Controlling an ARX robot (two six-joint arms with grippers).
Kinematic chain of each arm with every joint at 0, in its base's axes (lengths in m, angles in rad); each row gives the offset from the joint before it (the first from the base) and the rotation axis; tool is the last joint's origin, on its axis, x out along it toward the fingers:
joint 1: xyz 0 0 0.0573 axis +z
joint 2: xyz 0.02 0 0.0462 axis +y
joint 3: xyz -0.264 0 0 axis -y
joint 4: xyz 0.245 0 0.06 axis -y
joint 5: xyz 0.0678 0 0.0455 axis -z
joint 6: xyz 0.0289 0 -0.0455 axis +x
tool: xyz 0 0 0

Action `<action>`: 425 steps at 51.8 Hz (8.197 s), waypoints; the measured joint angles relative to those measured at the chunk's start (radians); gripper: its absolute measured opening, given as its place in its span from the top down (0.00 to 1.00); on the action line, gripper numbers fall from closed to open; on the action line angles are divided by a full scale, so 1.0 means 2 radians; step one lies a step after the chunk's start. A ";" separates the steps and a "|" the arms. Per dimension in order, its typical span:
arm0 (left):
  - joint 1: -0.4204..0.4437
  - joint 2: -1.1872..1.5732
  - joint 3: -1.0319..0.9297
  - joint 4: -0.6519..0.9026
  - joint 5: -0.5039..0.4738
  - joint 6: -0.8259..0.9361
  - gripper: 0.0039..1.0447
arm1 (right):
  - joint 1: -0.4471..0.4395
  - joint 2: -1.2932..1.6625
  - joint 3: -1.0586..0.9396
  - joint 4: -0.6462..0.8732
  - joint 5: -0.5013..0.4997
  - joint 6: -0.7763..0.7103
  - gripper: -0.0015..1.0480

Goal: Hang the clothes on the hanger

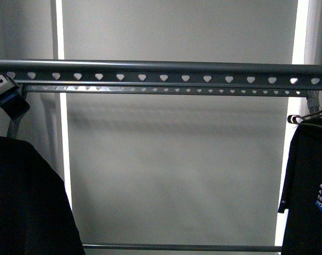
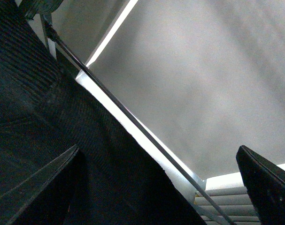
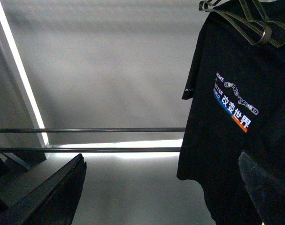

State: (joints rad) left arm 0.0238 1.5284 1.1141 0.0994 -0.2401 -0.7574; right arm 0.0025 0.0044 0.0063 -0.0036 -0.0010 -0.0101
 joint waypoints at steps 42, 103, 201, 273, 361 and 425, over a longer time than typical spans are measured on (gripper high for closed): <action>0.031 -0.024 -0.050 -0.053 0.074 0.003 0.96 | 0.000 0.000 0.000 0.000 0.000 0.000 0.07; -0.078 -0.012 0.107 -0.287 0.443 1.028 0.96 | 0.000 0.000 0.000 0.000 0.000 0.000 0.07; -0.121 0.055 0.180 -0.173 0.381 1.244 0.96 | -0.021 0.748 0.574 -0.016 -0.262 -0.775 0.07; -0.121 0.055 0.184 -0.170 0.387 1.247 0.11 | -0.066 0.841 0.672 -0.186 -0.214 -0.698 0.91; -0.034 0.105 0.141 0.383 0.253 0.013 0.06 | -0.051 0.804 0.744 -0.187 -0.253 0.113 0.91; -0.059 0.121 0.160 0.196 0.206 0.145 0.07 | -0.004 0.584 0.406 0.124 -0.094 0.106 0.21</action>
State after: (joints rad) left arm -0.0933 1.7699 1.4345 0.4908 0.1715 -0.4675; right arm -0.0051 1.1725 0.8185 0.2436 -0.1886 0.2020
